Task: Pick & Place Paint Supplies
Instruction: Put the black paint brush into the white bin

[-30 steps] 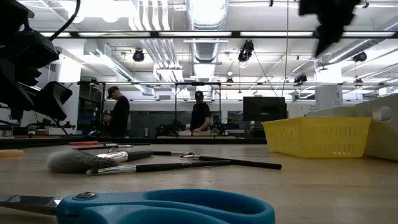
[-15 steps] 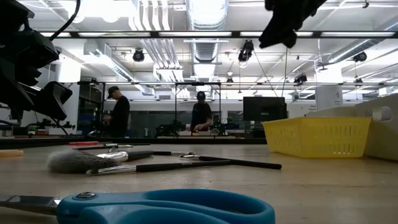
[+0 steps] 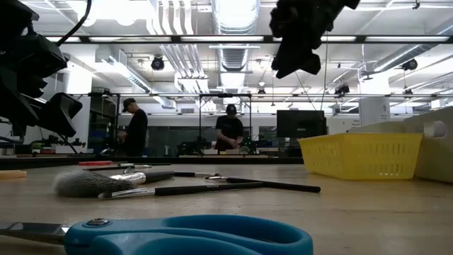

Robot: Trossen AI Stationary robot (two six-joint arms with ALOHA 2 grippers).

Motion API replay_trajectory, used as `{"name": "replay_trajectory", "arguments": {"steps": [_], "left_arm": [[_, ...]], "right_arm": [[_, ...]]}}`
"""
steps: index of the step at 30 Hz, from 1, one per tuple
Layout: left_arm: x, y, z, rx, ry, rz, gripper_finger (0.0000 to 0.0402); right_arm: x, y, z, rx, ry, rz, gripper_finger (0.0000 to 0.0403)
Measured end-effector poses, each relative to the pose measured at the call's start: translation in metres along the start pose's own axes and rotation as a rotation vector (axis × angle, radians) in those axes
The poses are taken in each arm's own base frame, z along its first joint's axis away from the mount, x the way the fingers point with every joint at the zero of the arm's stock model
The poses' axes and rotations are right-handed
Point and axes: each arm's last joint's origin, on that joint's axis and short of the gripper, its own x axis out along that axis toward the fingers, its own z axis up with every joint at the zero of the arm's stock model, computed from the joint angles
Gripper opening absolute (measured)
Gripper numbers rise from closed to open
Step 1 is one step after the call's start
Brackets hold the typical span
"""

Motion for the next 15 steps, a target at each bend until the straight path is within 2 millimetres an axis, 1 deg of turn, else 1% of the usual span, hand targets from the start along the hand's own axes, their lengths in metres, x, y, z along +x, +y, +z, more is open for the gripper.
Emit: {"name": "replay_trajectory", "arguments": {"steps": [5,10,15], "left_arm": [[0.0,0.0,0.0,0.0,0.0,0.0,0.03],[0.0,0.0,0.0,0.0,0.0,0.0,0.03],[0.0,0.0,0.0,0.0,0.0,0.0,0.03]], "right_arm": [[0.029,0.032,-0.005,0.05,0.073,-0.029,0.013],[0.058,0.068,-0.009,0.107,0.14,-0.016,0.013],[0.09,0.095,-0.018,0.149,0.235,-0.063,0.013]]}}
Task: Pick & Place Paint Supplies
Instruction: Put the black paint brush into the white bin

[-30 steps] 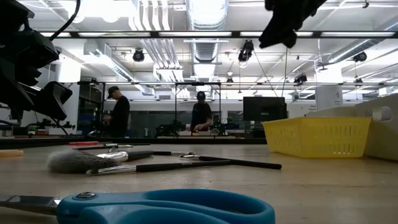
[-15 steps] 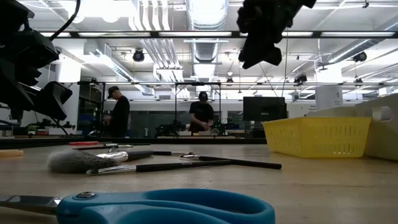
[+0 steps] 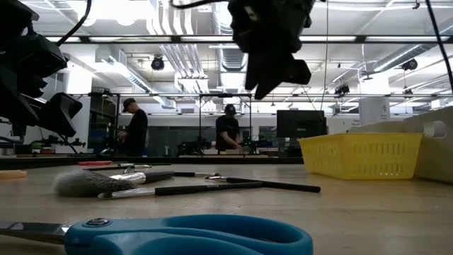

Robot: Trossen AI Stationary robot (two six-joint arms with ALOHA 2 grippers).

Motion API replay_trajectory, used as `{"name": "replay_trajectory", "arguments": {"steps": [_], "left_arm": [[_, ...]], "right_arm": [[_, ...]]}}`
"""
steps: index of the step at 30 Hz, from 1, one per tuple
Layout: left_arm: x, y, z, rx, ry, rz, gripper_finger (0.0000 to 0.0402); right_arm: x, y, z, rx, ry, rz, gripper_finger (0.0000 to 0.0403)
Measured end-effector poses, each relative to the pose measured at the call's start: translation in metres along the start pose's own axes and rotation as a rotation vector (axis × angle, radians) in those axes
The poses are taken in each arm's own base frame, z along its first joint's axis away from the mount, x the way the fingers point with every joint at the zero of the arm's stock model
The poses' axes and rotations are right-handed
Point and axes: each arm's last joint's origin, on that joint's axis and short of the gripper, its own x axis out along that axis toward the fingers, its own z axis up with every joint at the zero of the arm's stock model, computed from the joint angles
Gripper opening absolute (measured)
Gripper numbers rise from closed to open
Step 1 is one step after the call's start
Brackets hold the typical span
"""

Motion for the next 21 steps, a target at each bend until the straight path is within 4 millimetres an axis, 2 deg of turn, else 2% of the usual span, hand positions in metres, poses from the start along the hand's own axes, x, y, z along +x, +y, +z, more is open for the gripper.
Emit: {"name": "replay_trajectory", "arguments": {"steps": [9,16,21], "left_arm": [[0.0,0.0,0.0,0.0,0.0,0.0,0.03],[0.0,0.0,0.0,0.0,0.0,0.0,0.03],[0.0,0.0,0.0,0.0,0.001,-0.001,0.03]], "right_arm": [[0.046,0.038,-0.005,-0.051,0.134,-0.077,0.013],[0.073,0.046,-0.001,-0.033,0.163,-0.09,0.013],[0.085,0.049,0.0,-0.03,0.176,-0.087,0.013]]}}
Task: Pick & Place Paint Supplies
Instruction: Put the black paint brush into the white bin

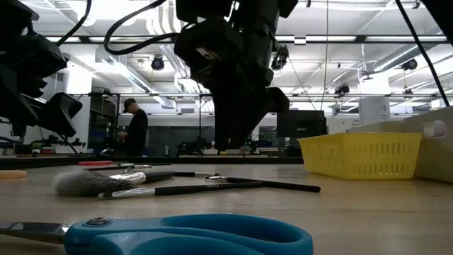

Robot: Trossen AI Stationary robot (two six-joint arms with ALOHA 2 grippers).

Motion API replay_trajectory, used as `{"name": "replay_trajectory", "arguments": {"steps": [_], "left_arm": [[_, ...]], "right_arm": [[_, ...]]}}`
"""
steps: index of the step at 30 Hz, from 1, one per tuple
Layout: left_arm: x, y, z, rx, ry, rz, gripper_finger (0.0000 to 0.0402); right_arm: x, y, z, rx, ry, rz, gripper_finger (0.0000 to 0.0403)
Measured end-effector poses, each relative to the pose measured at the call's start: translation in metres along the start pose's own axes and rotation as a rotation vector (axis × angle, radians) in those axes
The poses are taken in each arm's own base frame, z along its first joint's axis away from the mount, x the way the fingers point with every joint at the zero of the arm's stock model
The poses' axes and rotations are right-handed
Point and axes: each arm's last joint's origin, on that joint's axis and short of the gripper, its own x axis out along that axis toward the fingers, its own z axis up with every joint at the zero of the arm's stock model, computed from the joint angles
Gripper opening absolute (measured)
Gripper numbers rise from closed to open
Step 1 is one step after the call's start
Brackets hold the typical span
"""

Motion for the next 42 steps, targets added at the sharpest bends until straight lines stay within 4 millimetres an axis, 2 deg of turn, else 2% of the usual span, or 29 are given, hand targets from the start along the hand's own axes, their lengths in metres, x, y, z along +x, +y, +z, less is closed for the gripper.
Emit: {"name": "replay_trajectory", "arguments": {"steps": [7,16,21,24,30,42], "left_arm": [[0.0,0.0,0.0,0.0,-0.001,0.0,0.03],[0.0,0.0,0.0,0.0,0.0,0.0,0.03],[0.0,0.0,0.0,0.0,-0.001,0.001,0.03],[0.0,0.0,0.0,0.0,0.0,0.0,0.03],[0.0,0.0,0.0,0.0,0.0,0.0,0.03],[0.0,0.0,0.0,0.0,-0.001,0.001,0.03]], "right_arm": [[0.012,-0.002,-0.001,0.005,0.023,-0.019,0.013],[0.041,0.002,-0.011,-0.015,0.062,-0.056,0.013],[0.044,0.003,-0.013,-0.022,0.039,-0.085,0.0126],[0.044,0.002,-0.013,-0.02,0.043,-0.092,0.0102],[0.048,0.0,-0.013,-0.018,0.057,-0.104,0.002],[0.047,0.001,-0.013,-0.011,0.06,-0.096,0.0016]]}}
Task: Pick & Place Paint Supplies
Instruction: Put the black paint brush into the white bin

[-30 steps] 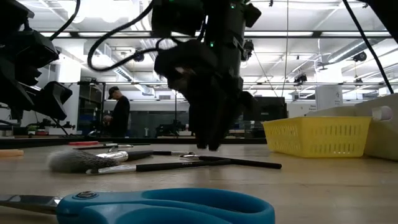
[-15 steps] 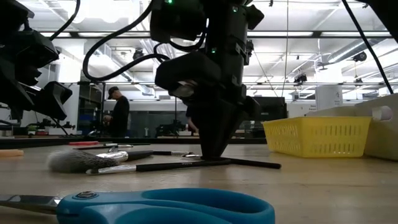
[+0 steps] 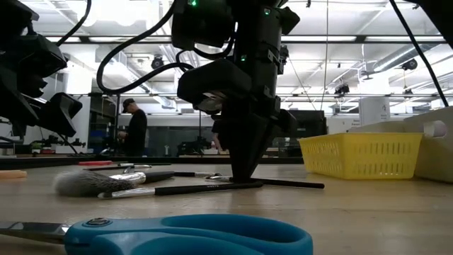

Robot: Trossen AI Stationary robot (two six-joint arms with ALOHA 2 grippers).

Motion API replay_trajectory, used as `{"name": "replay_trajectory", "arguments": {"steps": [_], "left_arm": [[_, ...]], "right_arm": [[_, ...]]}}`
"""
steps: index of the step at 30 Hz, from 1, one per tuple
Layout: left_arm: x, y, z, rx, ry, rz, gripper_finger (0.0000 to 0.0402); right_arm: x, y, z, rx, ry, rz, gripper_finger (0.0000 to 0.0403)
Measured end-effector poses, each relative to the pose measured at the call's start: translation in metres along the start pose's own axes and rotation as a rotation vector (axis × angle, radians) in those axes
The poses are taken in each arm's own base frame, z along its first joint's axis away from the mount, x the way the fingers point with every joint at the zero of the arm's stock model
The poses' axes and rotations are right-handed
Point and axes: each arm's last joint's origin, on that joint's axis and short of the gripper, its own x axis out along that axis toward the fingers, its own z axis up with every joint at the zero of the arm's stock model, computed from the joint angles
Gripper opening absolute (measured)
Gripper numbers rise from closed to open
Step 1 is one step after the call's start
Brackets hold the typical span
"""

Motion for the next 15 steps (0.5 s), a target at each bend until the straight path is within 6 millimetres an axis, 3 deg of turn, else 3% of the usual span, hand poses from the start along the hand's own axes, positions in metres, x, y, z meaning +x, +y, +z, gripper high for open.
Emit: {"name": "replay_trajectory", "arguments": {"steps": [9,15], "left_arm": [[0.0,0.0,0.0,0.0,0.0,0.0,0.03],[0.0,0.0,0.0,0.0,0.001,0.0,0.03]], "right_arm": [[-0.011,0.001,0.004,-0.029,-0.011,0.015,0.0015],[-0.035,-0.003,0.011,-0.083,-0.05,0.046,0.0015]]}}
